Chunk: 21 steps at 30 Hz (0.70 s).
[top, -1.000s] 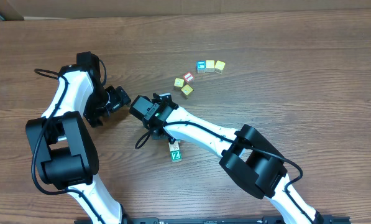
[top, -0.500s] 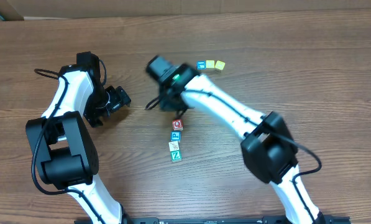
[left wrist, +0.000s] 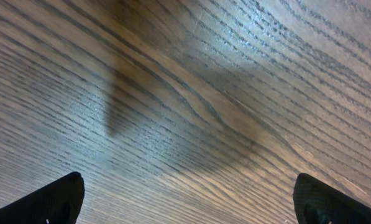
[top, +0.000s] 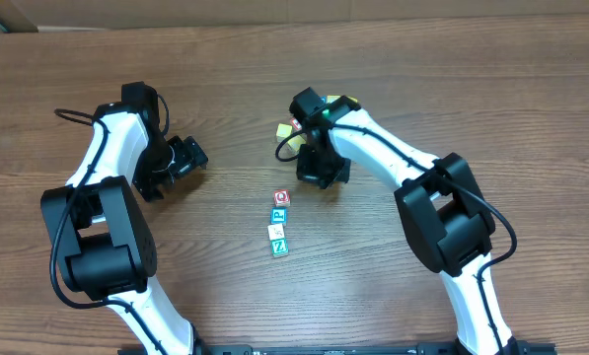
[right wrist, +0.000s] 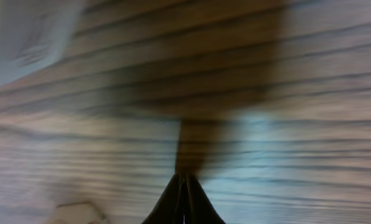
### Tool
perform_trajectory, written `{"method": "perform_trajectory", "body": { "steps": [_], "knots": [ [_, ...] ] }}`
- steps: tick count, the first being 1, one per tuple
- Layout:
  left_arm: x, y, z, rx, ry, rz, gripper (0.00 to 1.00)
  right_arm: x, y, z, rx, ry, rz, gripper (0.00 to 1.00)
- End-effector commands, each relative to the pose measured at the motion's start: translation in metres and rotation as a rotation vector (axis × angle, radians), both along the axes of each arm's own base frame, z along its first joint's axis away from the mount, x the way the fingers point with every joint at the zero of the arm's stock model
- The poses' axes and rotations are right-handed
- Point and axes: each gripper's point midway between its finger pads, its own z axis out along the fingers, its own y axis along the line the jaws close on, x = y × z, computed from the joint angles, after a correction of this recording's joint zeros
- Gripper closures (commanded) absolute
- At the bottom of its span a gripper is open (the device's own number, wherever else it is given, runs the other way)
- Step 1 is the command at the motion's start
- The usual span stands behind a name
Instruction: Flip 4 blocks
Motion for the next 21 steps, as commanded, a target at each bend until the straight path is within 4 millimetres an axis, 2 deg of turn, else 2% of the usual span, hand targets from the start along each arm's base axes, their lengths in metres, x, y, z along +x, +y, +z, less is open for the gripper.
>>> {"method": "perform_trajectory", "body": {
  "steps": [1,11,21],
  "knots": [
    [0.004,-0.001,0.004,0.013,-0.014,-0.006,0.00,-0.014,0.023,-0.001,0.041,0.001,0.044,0.96],
    [0.004,-0.001,0.004,0.013,-0.014,-0.006,0.00,-0.031,0.035,0.001,0.076,0.052,0.071,0.96],
    [0.004,-0.001,0.004,0.013,-0.013,-0.006,0.00,-0.032,0.042,0.002,0.099,0.048,0.079,0.96]
  ]
}}
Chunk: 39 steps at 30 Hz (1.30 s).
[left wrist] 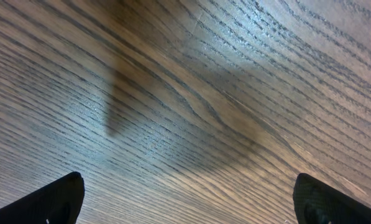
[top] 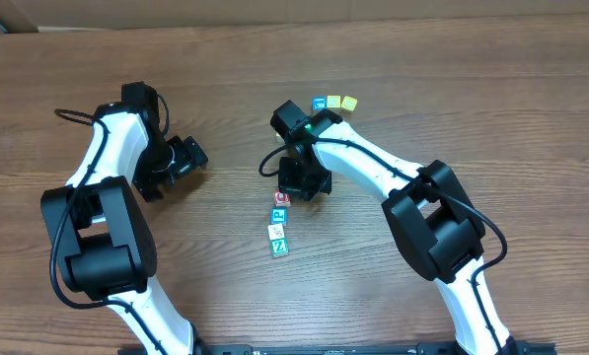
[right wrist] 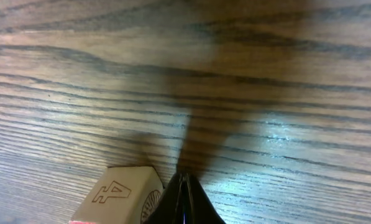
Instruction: Flip 4 blocks
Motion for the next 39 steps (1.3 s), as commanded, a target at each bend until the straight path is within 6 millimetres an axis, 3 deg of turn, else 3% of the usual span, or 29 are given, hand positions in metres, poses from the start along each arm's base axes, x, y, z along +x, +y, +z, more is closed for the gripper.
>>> {"method": "perform_trajectory", "body": {
  "steps": [1,14,22,28,32,39],
  "knots": [
    [0.004,-0.001,0.004,0.013,-0.013,-0.006,0.00,-0.006,0.003,0.001,0.008,0.013,0.005,0.96],
    [0.004,-0.001,0.004,0.013,-0.013,-0.006,0.00,-0.020,0.016,0.001,0.006,0.015,0.047,0.96],
    [0.004,-0.001,0.004,0.013,-0.014,-0.006,0.00,-0.014,0.009,0.001,-0.040,-0.020,0.045,0.96],
    [0.004,-0.001,0.004,0.013,-0.014,-0.006,0.00,0.012,-0.007,0.037,-0.092,-0.114,0.014,0.96],
    [0.004,-0.001,0.004,0.013,-0.013,-0.006,0.00,-0.004,-0.008,0.045,-0.090,-0.057,0.023,0.96],
    [0.004,-0.001,0.004,0.013,-0.014,-0.006,0.00,-0.044,0.000,0.030,-0.118,0.050,0.005,0.96]
  ]
}}
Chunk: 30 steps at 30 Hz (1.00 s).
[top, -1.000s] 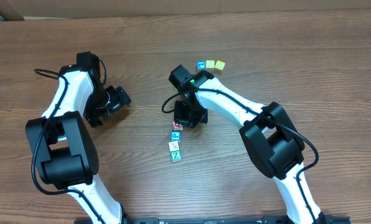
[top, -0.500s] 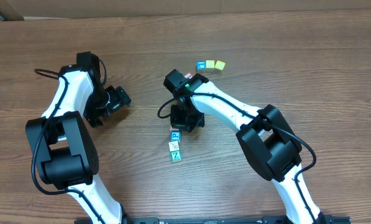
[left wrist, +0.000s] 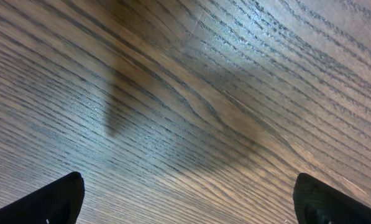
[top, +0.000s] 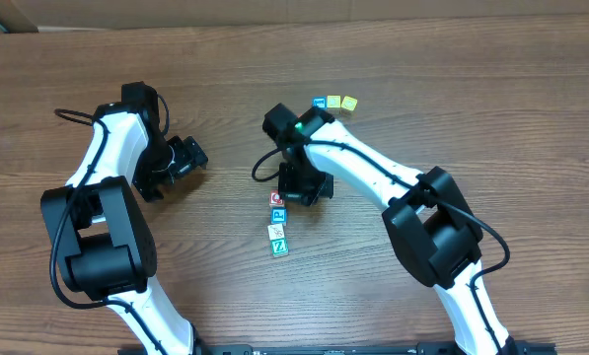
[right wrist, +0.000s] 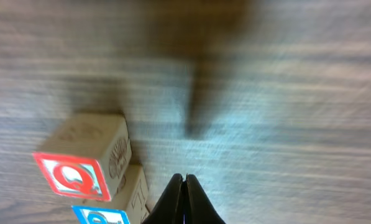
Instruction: Flip 4 blocks
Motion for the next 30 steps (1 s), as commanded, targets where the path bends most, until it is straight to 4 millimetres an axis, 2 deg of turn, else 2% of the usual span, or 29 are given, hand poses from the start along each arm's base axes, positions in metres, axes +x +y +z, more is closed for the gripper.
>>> {"method": "perform_trajectory", "body": {
  "steps": [1,6,11,14,16,19,23,26,30],
  "knots": [
    [0.004,-0.001,0.004,0.013,-0.014,-0.006,0.00,-0.018,0.013,0.011,0.022,0.003,-0.006,0.96],
    [0.004,-0.001,0.004,0.013,-0.013,-0.006,0.00,-0.026,0.024,0.010,0.031,-0.007,0.027,0.96],
    [0.004,-0.001,0.004,0.013,-0.013,-0.006,0.00,-0.025,0.027,0.010,0.041,-0.016,0.030,0.96],
    [0.004,-0.001,0.004,0.013,-0.014,-0.006,0.00,-0.023,0.026,0.010,0.040,-0.018,0.025,0.96],
    [0.004,-0.001,0.004,0.013,-0.014,-0.006,0.00,-0.018,0.017,0.011,-0.002,-0.044,0.025,0.96],
    [0.004,-0.001,0.004,0.013,-0.014,-0.006,0.00,-0.007,0.005,0.025,-0.054,-0.086,0.016,0.96],
    [0.004,-0.001,0.004,0.013,-0.013,-0.006,0.00,-0.002,0.004,0.055,-0.034,-0.140,0.043,0.96],
    [0.004,-0.001,0.004,0.013,-0.013,-0.006,0.00,-0.014,0.002,0.067,-0.041,-0.131,0.060,0.96],
    [0.004,-0.001,0.004,0.013,-0.014,-0.006,0.00,-0.043,-0.005,0.068,-0.108,-0.074,0.155,0.96]
  ]
}}
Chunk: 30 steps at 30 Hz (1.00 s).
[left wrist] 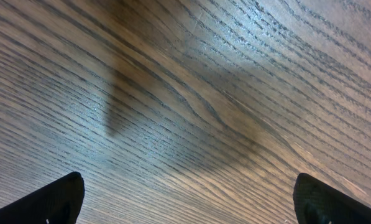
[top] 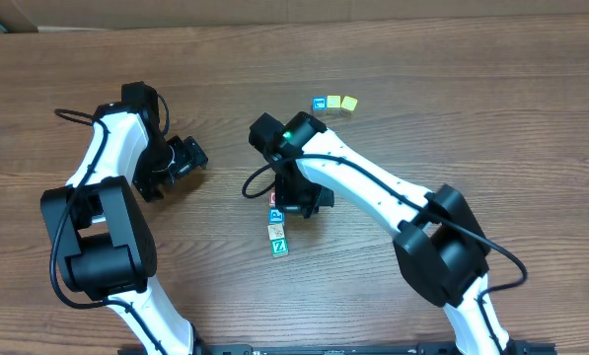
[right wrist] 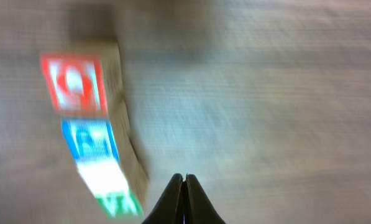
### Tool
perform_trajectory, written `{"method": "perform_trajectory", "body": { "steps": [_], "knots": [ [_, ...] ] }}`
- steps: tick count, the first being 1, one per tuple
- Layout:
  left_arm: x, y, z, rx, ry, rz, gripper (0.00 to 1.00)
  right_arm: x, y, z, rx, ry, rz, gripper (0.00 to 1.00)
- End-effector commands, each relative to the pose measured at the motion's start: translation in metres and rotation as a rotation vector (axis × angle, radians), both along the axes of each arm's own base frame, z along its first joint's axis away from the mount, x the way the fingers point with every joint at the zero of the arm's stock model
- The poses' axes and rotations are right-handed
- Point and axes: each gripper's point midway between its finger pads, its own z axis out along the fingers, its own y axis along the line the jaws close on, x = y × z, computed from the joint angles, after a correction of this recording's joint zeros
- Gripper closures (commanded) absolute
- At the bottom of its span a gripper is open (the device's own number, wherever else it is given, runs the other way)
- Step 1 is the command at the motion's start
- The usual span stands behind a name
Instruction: Flip 4 blocks
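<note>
A row of four lettered blocks lies mid-table: a red-faced block (right wrist: 73, 84), a blue-faced block (right wrist: 91, 138), a white-faced block (right wrist: 107, 177) and a green-faced block (right wrist: 126, 202). The view is blurred. My right gripper (right wrist: 184, 182) is shut and empty, just right of the row, beside its green end. From above, the right gripper (top: 296, 201) covers most of the red block; the blue block (top: 274, 214), white block (top: 275, 231) and green block (top: 280, 247) show. My left gripper (left wrist: 185, 205) is open over bare wood, far left of the blocks.
Three more small blocks stand in a line at the back: blue (top: 319, 103), yellow (top: 333, 102) and yellow-green (top: 349, 103). The left arm (top: 116, 138) rests at the left. The wooden table (top: 491, 118) fills the view.
My right gripper, still shut, has moved a little nearer along the row of blocks. All four faces now show in the right wrist view instead of two. The left arm has not moved.
My right gripper was shut near the three back blocks, covering them from above. Then it was at the far end of the row, next to the red block. Then it was beside the red and blue blocks, and now it is alongside the whole row. The left gripper stayed open.
</note>
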Motion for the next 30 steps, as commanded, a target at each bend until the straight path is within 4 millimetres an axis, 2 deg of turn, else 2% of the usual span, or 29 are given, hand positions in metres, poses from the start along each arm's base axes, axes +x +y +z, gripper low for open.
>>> {"method": "perform_trajectory", "body": {
  "steps": [1,10,16,20,23,26,30],
  "knots": [
    [0.004,-0.001,0.004,0.013,-0.013,-0.006,0.00,-0.021,0.008,0.019,-0.017,-0.033,0.121,0.96],
    [0.004,-0.001,0.004,0.013,-0.014,-0.006,0.00,-0.089,0.038,0.019,-0.091,-0.074,0.370,0.96],
    [0.004,-0.001,0.004,0.013,-0.014,-0.006,0.00,-0.123,0.049,0.040,-0.084,-0.135,0.478,0.96],
    [0.004,-0.001,0.004,0.013,-0.014,-0.006,0.00,-0.124,0.044,0.060,-0.072,-0.206,0.500,0.96],
    [0.004,-0.001,0.004,0.013,-0.013,-0.006,0.00,-0.121,0.026,0.072,-0.033,-0.245,0.475,0.96],
    [0.004,-0.001,0.004,0.013,-0.013,-0.006,0.00,-0.115,0.011,0.069,0.029,-0.281,0.443,0.96],
    [0.004,-0.001,0.004,0.013,-0.014,-0.006,0.00,-0.127,0.029,0.054,0.289,-0.236,0.600,0.96]
  ]
}}
